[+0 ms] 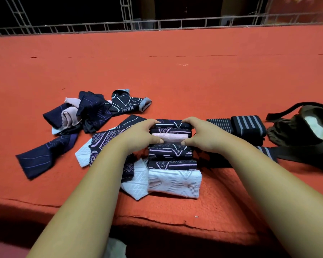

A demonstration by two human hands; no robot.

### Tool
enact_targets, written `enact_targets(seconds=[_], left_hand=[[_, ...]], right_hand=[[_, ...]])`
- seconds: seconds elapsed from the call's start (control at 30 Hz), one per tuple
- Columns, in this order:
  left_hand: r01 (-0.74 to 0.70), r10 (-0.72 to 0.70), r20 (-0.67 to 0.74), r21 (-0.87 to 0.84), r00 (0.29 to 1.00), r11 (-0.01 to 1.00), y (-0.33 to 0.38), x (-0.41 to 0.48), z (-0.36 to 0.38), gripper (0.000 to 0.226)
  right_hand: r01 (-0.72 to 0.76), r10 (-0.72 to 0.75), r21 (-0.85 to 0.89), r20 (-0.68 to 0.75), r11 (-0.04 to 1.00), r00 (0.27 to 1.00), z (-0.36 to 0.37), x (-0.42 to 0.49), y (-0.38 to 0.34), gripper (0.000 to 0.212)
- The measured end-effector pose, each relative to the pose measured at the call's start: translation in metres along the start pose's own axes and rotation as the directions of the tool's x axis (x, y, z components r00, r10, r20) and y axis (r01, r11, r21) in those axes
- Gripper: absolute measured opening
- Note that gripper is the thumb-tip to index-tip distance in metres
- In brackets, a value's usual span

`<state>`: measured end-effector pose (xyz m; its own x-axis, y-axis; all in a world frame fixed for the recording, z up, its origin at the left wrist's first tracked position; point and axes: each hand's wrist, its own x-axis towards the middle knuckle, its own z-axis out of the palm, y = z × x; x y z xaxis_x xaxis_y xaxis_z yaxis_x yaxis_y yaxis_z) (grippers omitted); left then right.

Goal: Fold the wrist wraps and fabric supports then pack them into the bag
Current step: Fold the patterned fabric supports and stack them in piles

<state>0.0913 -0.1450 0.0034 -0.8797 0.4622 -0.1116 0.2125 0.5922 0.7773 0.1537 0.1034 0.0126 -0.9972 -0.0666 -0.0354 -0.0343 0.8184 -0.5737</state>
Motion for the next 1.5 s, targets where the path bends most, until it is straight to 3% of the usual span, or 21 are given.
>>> enact_targets(seconds=[0.3,0.37,0.5,0.67,0.8,0.93,1.1,1.23,1.43,1.5], left_hand=[[-0.058,0.011,-0.178,-0.258,0.984,0.965,0.0,0.015,0.004,0.035],[-0.081,0.015,-0.203,-0.319,0.979,0.944,0.009,0.019,0.005,0.027],[-0.025,-0.067,-0.28,-0.312,0.958,0.95,0.023,0.033,0.005,0.038],[0.09,-0.199,-0.307,-0.336,0.931,0.938,0.028,0.055,0.006,0.039],[0.179,-0.241,-0.367,-0.195,0.898,0.964,0.019,0.066,0.012,0.051],[0.258,-0.299,-0.362,-0.158,0.883,0.953,0.017,0.065,0.014,0.05],[0.332,-0.384,-0.222,-0.238,0.896,0.913,0.017,0.059,0.014,0.083],[0.303,-0.368,-0.2,-0.294,0.908,0.907,0.023,0.058,0.011,0.077],[0.239,-0.335,-0.178,-0.412,0.925,0.879,0.035,0.085,0.002,0.068],[0.255,-0.337,-0.143,-0.407,0.93,0.877,0.036,0.093,-0.002,0.049]], right_hand=[[-0.033,0.132,0.441,-0.196,0.897,0.972,-0.004,0.014,0.003,0.039],[-0.069,0.201,0.507,-0.21,0.859,0.957,-0.006,0.021,0.002,0.029],[-0.111,0.257,0.619,-0.153,0.778,0.954,-0.012,0.035,-0.006,0.018],[-0.237,0.373,0.562,-0.14,0.793,0.917,-0.011,0.052,-0.007,0.032],[-0.337,0.41,0.347,-0.161,0.875,0.898,-0.006,0.054,-0.005,0.041],[-0.39,0.442,0.343,-0.084,0.854,0.893,0.0,0.056,-0.007,0.051],[-0.417,0.466,0.427,-0.011,0.802,0.885,0.002,0.059,-0.012,0.033],[-0.433,0.491,0.387,-0.062,0.814,0.869,0.0,0.066,-0.012,0.028],[-0.395,0.501,0.473,-0.119,0.788,0.857,-0.004,0.086,-0.009,0.029],[-0.408,0.508,0.476,-0.1,0.779,0.855,-0.006,0.094,-0.008,0.027]])
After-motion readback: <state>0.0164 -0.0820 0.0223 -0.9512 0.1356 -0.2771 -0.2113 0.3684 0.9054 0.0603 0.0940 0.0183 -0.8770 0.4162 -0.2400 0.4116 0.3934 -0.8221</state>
